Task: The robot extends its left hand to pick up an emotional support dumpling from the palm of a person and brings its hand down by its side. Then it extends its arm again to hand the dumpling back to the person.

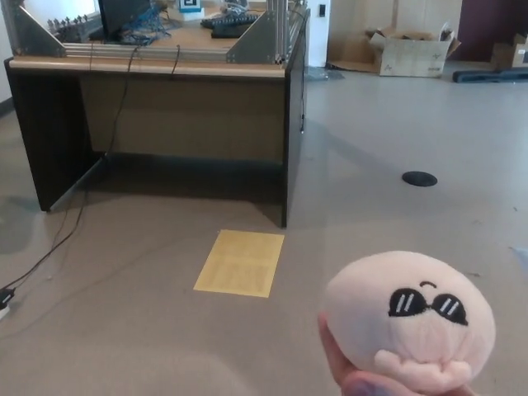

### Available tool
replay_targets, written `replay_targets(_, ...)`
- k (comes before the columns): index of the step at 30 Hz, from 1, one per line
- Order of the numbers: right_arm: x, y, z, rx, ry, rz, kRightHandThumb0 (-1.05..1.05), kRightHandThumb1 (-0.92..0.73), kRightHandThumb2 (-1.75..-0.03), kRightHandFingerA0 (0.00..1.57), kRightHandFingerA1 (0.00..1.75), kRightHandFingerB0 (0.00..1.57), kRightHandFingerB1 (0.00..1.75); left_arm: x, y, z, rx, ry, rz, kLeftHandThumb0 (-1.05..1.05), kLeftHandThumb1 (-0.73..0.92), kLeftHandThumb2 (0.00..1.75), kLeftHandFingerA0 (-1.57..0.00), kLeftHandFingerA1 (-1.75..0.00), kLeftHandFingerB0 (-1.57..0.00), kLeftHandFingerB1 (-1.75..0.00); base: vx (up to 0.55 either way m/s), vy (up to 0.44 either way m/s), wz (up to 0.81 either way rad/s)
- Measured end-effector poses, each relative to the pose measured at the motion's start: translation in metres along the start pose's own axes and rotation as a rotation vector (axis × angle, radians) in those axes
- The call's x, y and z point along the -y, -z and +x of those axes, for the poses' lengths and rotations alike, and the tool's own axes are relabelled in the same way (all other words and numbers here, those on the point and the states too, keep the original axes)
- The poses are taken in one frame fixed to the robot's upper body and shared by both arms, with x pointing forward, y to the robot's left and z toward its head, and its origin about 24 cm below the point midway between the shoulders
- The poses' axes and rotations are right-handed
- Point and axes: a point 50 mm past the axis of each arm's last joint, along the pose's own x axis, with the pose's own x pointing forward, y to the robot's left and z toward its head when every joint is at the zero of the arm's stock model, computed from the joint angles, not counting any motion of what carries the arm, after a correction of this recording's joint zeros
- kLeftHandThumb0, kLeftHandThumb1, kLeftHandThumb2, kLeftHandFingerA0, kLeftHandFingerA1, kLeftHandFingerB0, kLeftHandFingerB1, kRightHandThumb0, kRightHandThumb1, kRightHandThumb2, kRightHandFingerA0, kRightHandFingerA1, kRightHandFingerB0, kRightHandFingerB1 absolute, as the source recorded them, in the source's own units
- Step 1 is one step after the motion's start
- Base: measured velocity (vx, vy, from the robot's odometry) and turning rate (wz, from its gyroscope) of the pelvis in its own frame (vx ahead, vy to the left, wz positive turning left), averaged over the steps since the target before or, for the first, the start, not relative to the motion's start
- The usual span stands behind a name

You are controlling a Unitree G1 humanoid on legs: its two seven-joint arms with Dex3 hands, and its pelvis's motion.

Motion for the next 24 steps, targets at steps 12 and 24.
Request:
replay_targets(12, 0.006, -0.019, 0.005, 0.142, 0.046, -0.03, -0.25, -0.62, -0.58, 0.79, 0.56, 0.66, 0.48, -0.06, -0.065, 0.009, 0.35, -0.101, -0.059, -0.61, 0.4, 0.74, -0.07, -0.39, -0.03, -0.24, 0.0, 0.0, 0.0)
replay_targets(24, 0.008, -0.027, 0.01, 0.169, 0.057, -0.027, -0.24, -0.62, -0.59, 0.77, 0.55, 0.66, 0.48, -0.139, -0.245, -0.014, 0.963, -0.128, 0.144, -0.69, 0.34, 0.64, -0.05, -0.18, -0.03, -0.21, 0.0, 0.0, 0.0)
